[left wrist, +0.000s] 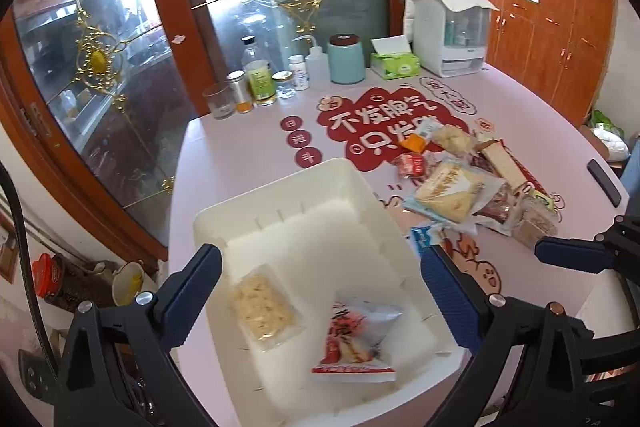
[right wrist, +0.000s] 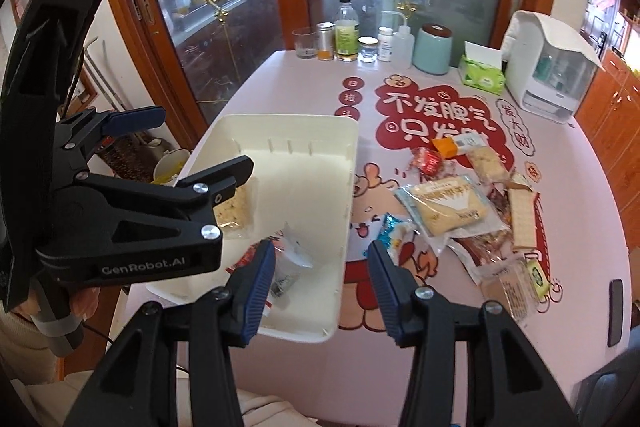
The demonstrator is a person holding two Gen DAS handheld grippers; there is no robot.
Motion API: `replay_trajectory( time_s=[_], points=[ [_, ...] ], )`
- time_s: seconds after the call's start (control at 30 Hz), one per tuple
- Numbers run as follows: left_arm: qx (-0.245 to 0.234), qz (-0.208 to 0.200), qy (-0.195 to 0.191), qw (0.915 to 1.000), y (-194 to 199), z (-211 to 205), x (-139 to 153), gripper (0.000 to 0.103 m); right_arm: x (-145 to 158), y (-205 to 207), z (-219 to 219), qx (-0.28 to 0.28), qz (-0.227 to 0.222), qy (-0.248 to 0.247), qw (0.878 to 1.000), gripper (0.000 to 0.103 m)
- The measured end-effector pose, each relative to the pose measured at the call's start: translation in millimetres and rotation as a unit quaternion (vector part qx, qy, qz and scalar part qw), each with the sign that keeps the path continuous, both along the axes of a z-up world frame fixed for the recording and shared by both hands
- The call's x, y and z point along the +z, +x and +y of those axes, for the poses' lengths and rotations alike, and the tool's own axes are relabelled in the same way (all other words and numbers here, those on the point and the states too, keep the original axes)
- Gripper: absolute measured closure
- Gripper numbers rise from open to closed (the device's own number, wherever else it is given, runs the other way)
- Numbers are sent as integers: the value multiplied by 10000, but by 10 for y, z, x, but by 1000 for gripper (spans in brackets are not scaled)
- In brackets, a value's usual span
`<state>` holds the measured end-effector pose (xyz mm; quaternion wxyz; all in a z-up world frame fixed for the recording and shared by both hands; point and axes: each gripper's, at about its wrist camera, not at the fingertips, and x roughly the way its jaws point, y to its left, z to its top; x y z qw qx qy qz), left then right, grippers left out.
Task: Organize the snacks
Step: 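Grasp a clear pastry bag with the left tool while the right tool grasps a printed clear bag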
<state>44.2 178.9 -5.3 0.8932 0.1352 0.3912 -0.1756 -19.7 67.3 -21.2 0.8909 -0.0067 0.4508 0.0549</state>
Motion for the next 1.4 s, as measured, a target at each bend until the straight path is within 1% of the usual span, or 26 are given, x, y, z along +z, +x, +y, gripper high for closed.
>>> replay_trajectory(
  time_s=[0.2, 0.3, 0.43, 0.53, 0.63, 0.7, 0.77, 0.87, 0.9, 0.97, 1.07, 1.13, 1.27, 1.4],
  points=[
    [-298, 194, 12, 9994, 14, -364, -39, 4, -4, -115, -274, -295, -5, 22, 9996, 54],
    [-475, 268, 47, 9985, 39, -624, -58, 4, -14, -166, -469, -467, 28, 41, 9989, 51],
    [-649, 398, 51, 9971, 87, -1027, -77, 4, 7, -236, -839, -774, -22, 104, 9969, 48],
    [-775, 498, 70, 9957, 107, -1310, -76, 4, 48, -246, -1236, -1067, -160, 240, 9939, 44],
    [-903, 497, 259, 9943, 135, -1595, -105, 4, 37, -239, -1606, -1343, -237, 338, 9901, 41],
    [-899, 507, 427, 9937, 193, -1794, -167, 4, -13, -229, -1829, -1503, -235, 245, 9881, 40],
    [-881, 604, 542, 9928, 256, -1970, -263, 4, -122, -188, -2092, -1637, -167, 94, 9863, 40],
    [-830, 827, 821, 9897, 386, -2243, -522, 4, -322, -102, -2364, -1714, 3, 10, 9852, 40],
    [-810, 870, 902, 9888, 424, -2288, -604, 4, -430, -54, -2486, -1725, 110, 15, 9849, 40],
    [-761, 972, 1128, 9859, 521, -2409, -812, 4, -593, -2, -2636, -1684, 268, 83, 9853, 40],
    [-687, 1160, 1505, 9794, 665, -2566, -1190, 4, -892, 108, -2824, -1394, 558, 223, 9884, 40],
    [-632, 1337, 1646, 9752, 757, -2623, -1402, 4, -1045, 161, -2881, -1176, 687, 224, 9904, 40],
    [-534, 1771, 1645, 9689, 929, -2676, -1730, 4, -1331, 291, -2884, -646, 959, 81, 9933, 39],
    [-369, 1931, 1715, 9654, 1038, -2715, -1902, 4, -1554, 361, -2811, -192, 1209, 14, 9925, 38]
  ],
)
